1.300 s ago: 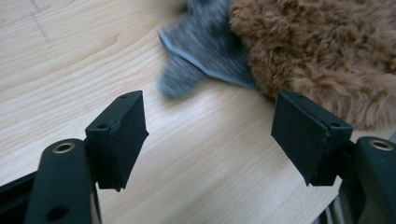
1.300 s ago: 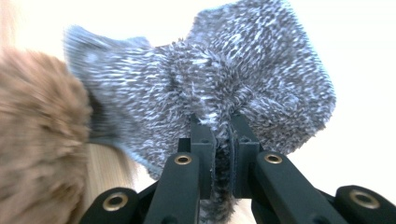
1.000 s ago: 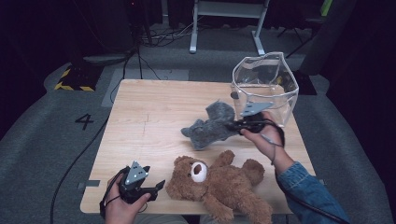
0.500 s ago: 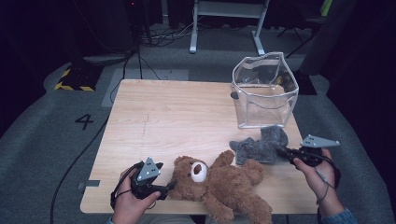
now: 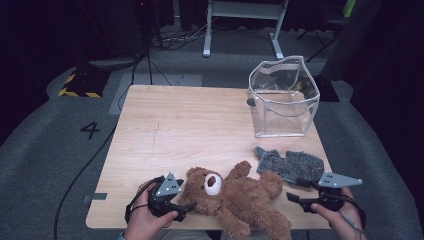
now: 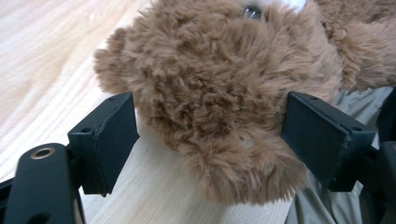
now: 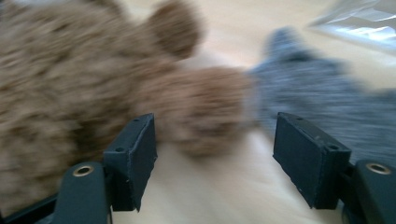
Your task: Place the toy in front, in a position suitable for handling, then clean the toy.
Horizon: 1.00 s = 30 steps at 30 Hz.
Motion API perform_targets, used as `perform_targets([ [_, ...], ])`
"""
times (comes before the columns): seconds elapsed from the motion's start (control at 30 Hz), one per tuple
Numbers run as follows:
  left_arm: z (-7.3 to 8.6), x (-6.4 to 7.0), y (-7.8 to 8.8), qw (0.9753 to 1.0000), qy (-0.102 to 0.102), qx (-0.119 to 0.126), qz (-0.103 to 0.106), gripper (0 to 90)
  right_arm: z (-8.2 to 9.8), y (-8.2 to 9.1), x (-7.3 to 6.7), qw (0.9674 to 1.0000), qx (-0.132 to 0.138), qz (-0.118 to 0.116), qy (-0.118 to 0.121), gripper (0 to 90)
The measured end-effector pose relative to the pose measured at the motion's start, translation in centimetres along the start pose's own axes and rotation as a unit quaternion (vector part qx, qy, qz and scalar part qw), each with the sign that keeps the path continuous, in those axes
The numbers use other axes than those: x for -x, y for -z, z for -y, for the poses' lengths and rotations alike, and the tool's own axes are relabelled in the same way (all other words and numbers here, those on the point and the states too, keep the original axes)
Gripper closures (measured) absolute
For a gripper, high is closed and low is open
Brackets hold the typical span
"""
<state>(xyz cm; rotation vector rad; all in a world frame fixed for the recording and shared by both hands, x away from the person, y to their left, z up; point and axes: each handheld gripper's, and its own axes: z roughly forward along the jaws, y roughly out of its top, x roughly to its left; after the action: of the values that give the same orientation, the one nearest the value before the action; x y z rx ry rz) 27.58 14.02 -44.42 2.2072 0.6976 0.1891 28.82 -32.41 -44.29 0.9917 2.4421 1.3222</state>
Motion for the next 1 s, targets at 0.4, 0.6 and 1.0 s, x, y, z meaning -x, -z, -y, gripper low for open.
perform_targets([
  [0.4,0.8,-1.0,-1.5,0.9984,0.027,0.025,0.044,23.3,0.7,-6.8,-1.8,0.9968,-0.062,0.007,0.05,34.5],
  [0.6,0.7,-1.3,-1.7,0.9985,0.022,0.049,0.013,23.4,-1.3,-8.9,-0.2,0.996,-0.034,0.046,0.068,37.3],
  [1.0,0.4,-2.6,-2.3,0.9978,0.024,0.059,-0.016,22.4,-4.6,-9.4,3.7,0.9971,-0.026,0.053,0.047,33.9],
])
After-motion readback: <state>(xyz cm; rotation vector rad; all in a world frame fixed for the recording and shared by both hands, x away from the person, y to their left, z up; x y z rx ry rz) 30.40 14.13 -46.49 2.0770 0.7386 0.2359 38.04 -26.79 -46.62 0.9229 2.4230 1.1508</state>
